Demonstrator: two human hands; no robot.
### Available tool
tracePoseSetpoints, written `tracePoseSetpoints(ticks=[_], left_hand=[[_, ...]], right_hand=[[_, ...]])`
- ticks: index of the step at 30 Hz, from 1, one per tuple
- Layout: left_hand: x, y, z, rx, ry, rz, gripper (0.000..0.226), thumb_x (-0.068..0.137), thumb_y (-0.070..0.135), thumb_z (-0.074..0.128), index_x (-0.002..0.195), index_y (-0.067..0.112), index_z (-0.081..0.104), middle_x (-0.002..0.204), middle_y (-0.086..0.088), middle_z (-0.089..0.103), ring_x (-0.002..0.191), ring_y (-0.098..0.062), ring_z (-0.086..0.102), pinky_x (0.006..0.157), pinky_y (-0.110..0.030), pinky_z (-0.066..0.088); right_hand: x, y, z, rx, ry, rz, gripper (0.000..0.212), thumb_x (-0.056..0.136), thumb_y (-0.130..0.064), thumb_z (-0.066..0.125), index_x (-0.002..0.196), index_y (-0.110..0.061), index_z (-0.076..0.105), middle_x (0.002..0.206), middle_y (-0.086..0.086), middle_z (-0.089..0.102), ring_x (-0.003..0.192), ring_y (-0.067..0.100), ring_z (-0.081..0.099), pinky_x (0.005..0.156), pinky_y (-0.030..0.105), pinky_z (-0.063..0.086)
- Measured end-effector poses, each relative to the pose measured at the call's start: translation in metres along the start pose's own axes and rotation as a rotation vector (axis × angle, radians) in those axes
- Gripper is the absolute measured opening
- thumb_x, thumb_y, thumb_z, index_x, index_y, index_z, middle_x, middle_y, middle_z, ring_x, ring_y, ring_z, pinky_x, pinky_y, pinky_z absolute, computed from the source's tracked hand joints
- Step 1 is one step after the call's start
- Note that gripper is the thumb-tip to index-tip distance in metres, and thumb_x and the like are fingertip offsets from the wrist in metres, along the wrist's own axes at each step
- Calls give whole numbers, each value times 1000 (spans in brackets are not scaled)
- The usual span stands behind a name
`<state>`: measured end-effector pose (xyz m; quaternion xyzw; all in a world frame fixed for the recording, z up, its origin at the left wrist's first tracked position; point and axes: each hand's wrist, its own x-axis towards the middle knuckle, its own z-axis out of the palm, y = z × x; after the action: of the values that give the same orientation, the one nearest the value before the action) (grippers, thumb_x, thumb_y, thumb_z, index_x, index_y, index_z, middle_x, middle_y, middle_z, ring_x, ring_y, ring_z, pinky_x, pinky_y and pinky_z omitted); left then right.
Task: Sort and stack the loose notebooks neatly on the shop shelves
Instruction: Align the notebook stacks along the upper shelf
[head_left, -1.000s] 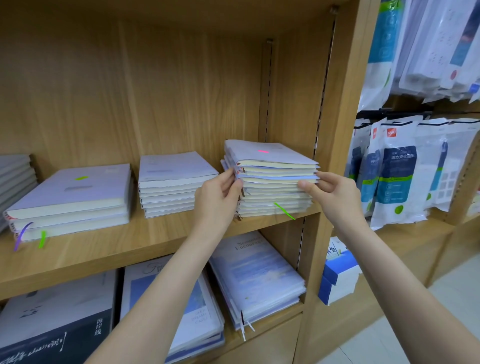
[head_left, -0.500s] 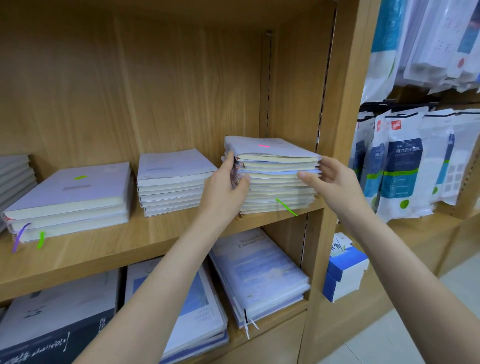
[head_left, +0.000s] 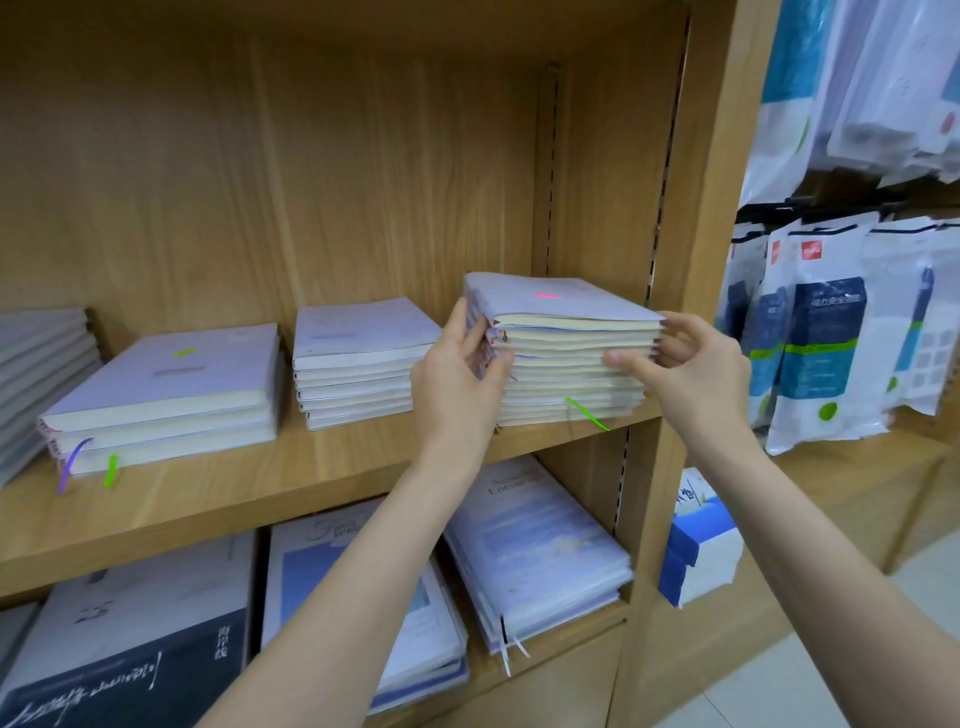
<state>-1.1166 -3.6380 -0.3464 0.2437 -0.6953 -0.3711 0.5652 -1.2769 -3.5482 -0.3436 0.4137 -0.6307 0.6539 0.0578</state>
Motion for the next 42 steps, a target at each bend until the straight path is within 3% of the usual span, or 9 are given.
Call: tracePoseSetpoints(ticks=[4, 8, 13, 17, 20, 26, 30, 35, 42], left_hand=[[0, 2, -3, -50, 14, -39, 75, 82, 2, 67, 145, 7, 27, 124, -6, 60, 108, -4, 57, 105, -31, 41], [1, 7, -1, -94, -32, -90, 100, 73, 29, 76, 149, 11, 13, 133, -3, 55, 119, -5, 53, 106, -28, 38], [0, 13, -2, -21, -5, -62, 69, 91, 26, 58, 147, 10, 21, 127, 4, 59, 108, 6, 50, 82, 2, 34], [5, 9, -2, 40, 3, -19, 43, 94, 23, 55, 133, 7, 49, 96, 29, 64, 91, 12, 58, 88, -11, 45], [7, 7, 0, 81, 4, -12, 42, 92, 33, 54, 128, 13, 57, 101, 2, 70, 99, -12, 64, 93, -38, 49], [4, 9, 1, 213, 9, 70, 34, 97, 25, 46, 126, 13, 59, 94, -6, 71, 79, -12, 57, 69, -23, 38], [3, 8, 0, 262, 41, 110, 32, 98, 24, 45, 124, 13, 60, 68, -1, 59, 64, -13, 43, 61, -25, 29], [4, 11, -3, 282, 66, 156, 30, 98, 22, 47, 119, 9, 64, 79, -12, 69, 73, -24, 54, 69, -33, 36], [1, -2, -5, 99, -21, 52, 61, 78, 20, 74, 133, 11, 50, 113, -5, 67, 106, -15, 63, 98, -39, 47]], right_hand=[[1, -3, -4, -31, -22, 4, 49, 67, -22, 83, 110, -16, 59, 92, -4, 67, 82, 3, 64, 76, 17, 52], [2, -3, -9, 78, -119, 79, 60, 75, -34, 75, 128, -19, 51, 114, -4, 63, 105, 9, 59, 89, 27, 47], [2, -3, -4, 183, -94, 52, 23, 95, -29, 53, 115, -24, 61, 102, -7, 67, 91, 0, 58, 80, 21, 43], [5, -1, -2, 162, -49, 54, 17, 95, -25, 52, 108, -20, 63, 100, -4, 66, 84, -3, 56, 74, 19, 43], [9, -1, 0, 120, -18, 48, 22, 94, -27, 53, 112, -17, 61, 92, -14, 63, 83, -4, 57, 76, 21, 47], [10, 2, 1, 67, 4, 57, 17, 95, -30, 50, 107, -24, 61, 96, -11, 64, 97, 9, 59, 93, 40, 49], [6, 2, 2, 17, -94, 63, 39, 94, -38, 52, 128, -19, 50, 116, -1, 60, 108, 13, 54, 94, 33, 45], [6, 0, 2, -65, -134, 38, 47, 91, -37, 57, 132, -16, 47, 123, 5, 58, 111, 18, 54, 92, 32, 45], [1, -4, 0, -128, -47, -46, 45, 88, -32, 62, 126, -9, 55, 99, 9, 65, 99, 21, 60, 92, 39, 48]])
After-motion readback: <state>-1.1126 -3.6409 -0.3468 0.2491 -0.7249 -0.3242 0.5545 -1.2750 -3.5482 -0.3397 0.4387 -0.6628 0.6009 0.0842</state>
